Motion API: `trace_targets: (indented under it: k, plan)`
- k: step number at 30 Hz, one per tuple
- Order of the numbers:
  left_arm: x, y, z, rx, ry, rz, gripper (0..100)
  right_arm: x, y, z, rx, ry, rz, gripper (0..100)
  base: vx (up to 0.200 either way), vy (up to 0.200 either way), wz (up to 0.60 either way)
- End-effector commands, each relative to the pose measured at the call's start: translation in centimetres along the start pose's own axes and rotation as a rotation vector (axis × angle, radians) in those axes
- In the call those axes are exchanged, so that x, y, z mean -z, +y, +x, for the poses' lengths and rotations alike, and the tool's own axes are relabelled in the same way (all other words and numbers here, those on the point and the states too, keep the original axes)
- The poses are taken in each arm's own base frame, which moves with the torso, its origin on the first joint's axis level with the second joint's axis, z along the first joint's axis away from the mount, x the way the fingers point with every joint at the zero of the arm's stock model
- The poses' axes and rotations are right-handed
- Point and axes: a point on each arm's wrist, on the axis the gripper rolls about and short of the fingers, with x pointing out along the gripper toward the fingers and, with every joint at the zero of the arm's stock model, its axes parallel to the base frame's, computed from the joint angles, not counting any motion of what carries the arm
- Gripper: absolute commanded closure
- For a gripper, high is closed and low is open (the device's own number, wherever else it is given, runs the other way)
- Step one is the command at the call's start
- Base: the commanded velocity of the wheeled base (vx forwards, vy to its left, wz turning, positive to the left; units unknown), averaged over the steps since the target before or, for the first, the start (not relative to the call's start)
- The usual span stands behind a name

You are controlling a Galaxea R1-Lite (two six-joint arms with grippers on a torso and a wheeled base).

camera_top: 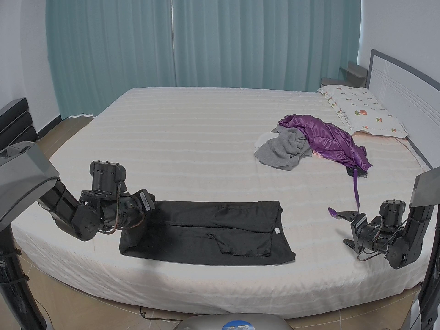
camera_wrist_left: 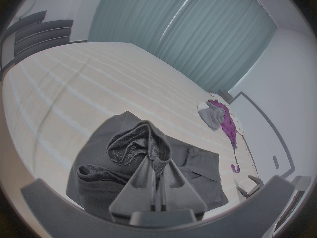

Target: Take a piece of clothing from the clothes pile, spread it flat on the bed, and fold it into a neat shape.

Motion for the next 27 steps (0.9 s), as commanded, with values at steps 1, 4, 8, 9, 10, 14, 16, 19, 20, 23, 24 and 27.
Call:
trace_targets:
  k: [1, 4, 8, 9, 10, 14, 16, 19, 20, 23, 24, 27]
  plan:
    - [0.6, -2.6, -0.2, 0.041, 0.016, 0.038, 100, 0.1, 0.0, 0.0, 0.001, 0.002, -0.001, 0, 0.000, -0.200, 0.00]
    - [1.1, -3.6, 0.0, 0.053, 0.040, 0.055, 100, 0.1, 0.0, 0.0, 0.002, 0.004, -0.003, 0, 0.000, -0.200, 0.00]
    - [1.7, -5.3, 0.2, 0.050, 0.055, 0.074, 100, 0.2, -0.1, -0.1, 0.006, 0.006, -0.003, 0, 0.000, -0.200, 0.00]
    - [1.7, -5.7, 0.2, 0.055, 0.057, 0.070, 100, 0.2, -0.1, -0.1, 0.006, 0.008, -0.004, 0, 0.000, -0.200, 0.00]
    - [1.7, -6.1, 0.3, 0.062, 0.059, 0.061, 100, 0.2, -0.1, -0.1, 0.006, 0.006, -0.004, 0, 0.000, -0.200, 0.00]
    - [2.0, -7.2, 0.8, 0.064, 0.088, 0.052, 100, 0.2, -0.1, -0.1, 0.006, 0.008, -0.005, 0, 0.000, -0.200, 0.00]
    - [2.2, -7.8, 1.1, 0.064, 0.106, 0.059, 100, 0.2, -0.1, -0.1, 0.006, 0.008, -0.005, 0, 0.000, -0.200, 0.00]
    - [3.2, -8.5, 2.0, 0.059, 0.146, 0.065, 100, 0.2, -0.1, -0.1, 0.006, 0.008, -0.005, 0, 0.000, -0.133, 0.00]
    - [3.4, -8.8, 2.3, 0.062, 0.149, 0.062, 100, 0.2, -0.1, -0.1, 0.006, 0.008, -0.005, 0, 0.000, 0.000, 0.00]
    - [4.1, -9.8, 3.0, 0.074, 0.163, 0.043, 100, 0.2, -0.1, 0.0, 0.007, 0.008, -0.006, 0, 0.000, 0.000, 0.00]
    - [4.2, -9.8, 3.0, 0.073, 0.165, 0.044, 100, 0.2, -0.1, 0.0, 0.007, 0.008, -0.006, 0, 0.000, 0.000, 0.00]
    - [5.0, -10.3, 4.8, 0.024, 0.166, 0.055, 100, 0.2, -0.1, 0.0, 0.007, 0.008, -0.006, 0, 0.000, 0.000, 0.00]
